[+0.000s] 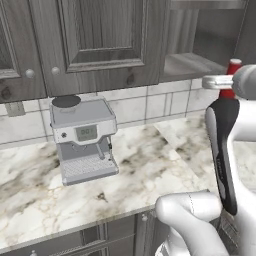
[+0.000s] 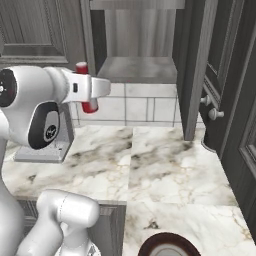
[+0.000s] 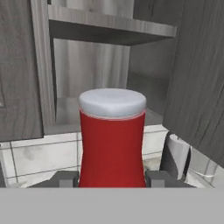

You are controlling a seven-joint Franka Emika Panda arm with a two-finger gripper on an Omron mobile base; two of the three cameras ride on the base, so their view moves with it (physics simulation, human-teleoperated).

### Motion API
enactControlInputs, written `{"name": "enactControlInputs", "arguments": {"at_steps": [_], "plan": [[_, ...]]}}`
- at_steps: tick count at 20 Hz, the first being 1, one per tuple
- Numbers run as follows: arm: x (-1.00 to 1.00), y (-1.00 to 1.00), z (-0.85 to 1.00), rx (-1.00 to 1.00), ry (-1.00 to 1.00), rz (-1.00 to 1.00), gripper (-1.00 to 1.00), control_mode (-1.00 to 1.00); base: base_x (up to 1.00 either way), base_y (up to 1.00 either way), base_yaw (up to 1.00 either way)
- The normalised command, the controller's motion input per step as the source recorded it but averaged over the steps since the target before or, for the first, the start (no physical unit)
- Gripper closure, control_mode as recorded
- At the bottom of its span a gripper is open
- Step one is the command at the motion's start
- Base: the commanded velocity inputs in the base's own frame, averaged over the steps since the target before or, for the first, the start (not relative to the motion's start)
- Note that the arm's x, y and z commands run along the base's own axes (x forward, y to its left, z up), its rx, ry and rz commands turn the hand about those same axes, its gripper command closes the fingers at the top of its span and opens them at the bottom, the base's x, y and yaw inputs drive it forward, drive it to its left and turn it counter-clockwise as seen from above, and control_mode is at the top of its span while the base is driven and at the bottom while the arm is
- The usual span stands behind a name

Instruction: Move the hot dog bun to the plate on the dining table and place the condiment next to that plate. Then navigate to the fridge and take the sausage and place it on the plate as well.

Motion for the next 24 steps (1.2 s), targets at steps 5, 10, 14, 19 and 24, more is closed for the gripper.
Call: {"name": "enactControlInputs", "arguments": {"at_steps": [5,10,14,19,24], "plan": [[-0.02,0.08,-0.03,0.0,0.01,0.0,1.0,1.0,-0.09,0.67,-0.06],[0.0,0.0,0.0,0.0,0.0,0.0,1.0,1.0,-0.38,0.88,-0.31],[0.0,0.0,0.0,0.0,0.0,0.0,1.0,1.0,-0.75,0.33,-0.58],[0.0,0.0,0.0,0.0,0.0,0.0,1.0,1.0,-0.86,0.26,-0.71],[0.0,0.0,0.0,0.0,0.0,0.0,1.0,1.0,-0.86,0.38,-0.67]]}}
